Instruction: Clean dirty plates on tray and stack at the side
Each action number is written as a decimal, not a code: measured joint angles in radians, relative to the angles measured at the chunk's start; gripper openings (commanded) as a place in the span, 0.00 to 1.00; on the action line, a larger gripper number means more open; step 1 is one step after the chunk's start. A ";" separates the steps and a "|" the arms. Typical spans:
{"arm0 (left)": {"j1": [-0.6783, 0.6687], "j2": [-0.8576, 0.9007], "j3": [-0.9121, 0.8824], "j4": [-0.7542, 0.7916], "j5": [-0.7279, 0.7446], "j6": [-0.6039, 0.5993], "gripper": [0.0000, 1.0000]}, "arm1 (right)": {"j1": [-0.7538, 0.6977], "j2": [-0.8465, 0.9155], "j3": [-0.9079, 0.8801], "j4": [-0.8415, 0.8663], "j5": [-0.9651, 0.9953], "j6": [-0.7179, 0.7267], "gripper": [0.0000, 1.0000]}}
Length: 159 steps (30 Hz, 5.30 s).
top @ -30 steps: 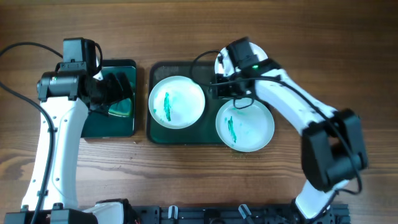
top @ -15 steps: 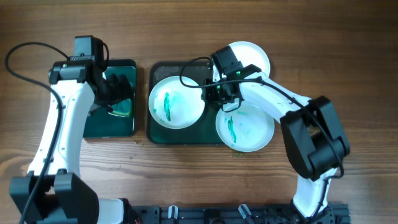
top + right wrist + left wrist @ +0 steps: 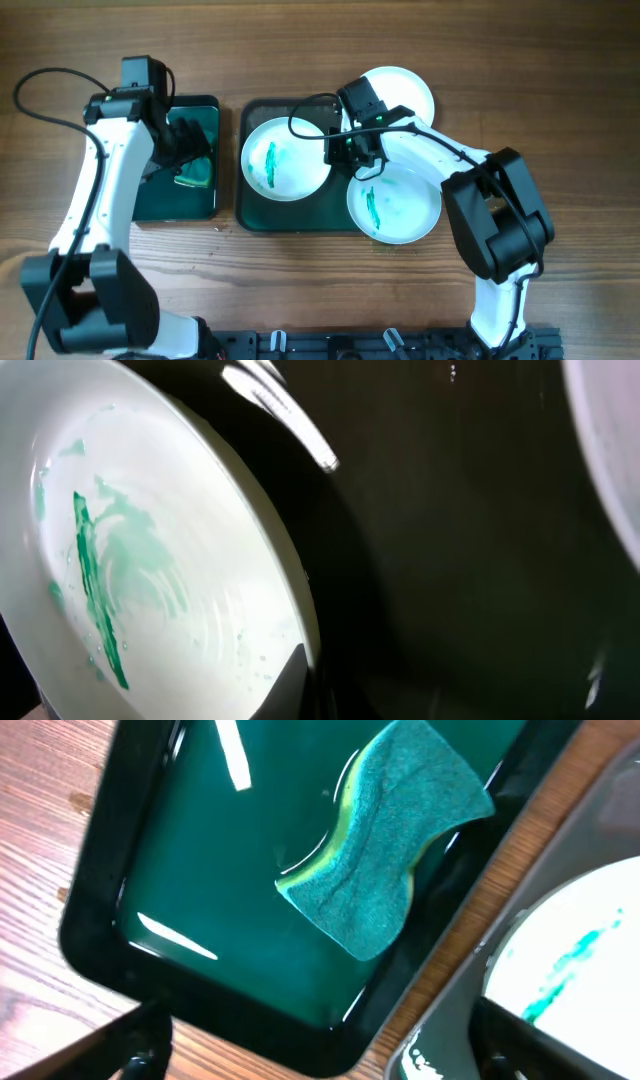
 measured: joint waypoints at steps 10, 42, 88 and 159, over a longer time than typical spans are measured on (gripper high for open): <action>0.002 0.160 0.001 0.101 0.000 0.069 0.63 | 0.000 0.000 0.001 0.000 0.000 -0.001 0.04; 0.013 0.337 0.005 0.246 0.103 0.245 0.04 | 0.000 0.000 0.001 0.001 0.000 -0.002 0.04; -0.299 0.346 0.035 0.270 0.193 -0.079 0.04 | 0.000 0.005 0.001 0.019 -0.001 -0.024 0.04; -0.384 0.373 0.087 0.059 -0.006 -0.116 0.04 | 0.006 0.011 0.006 0.025 -0.013 -0.024 0.04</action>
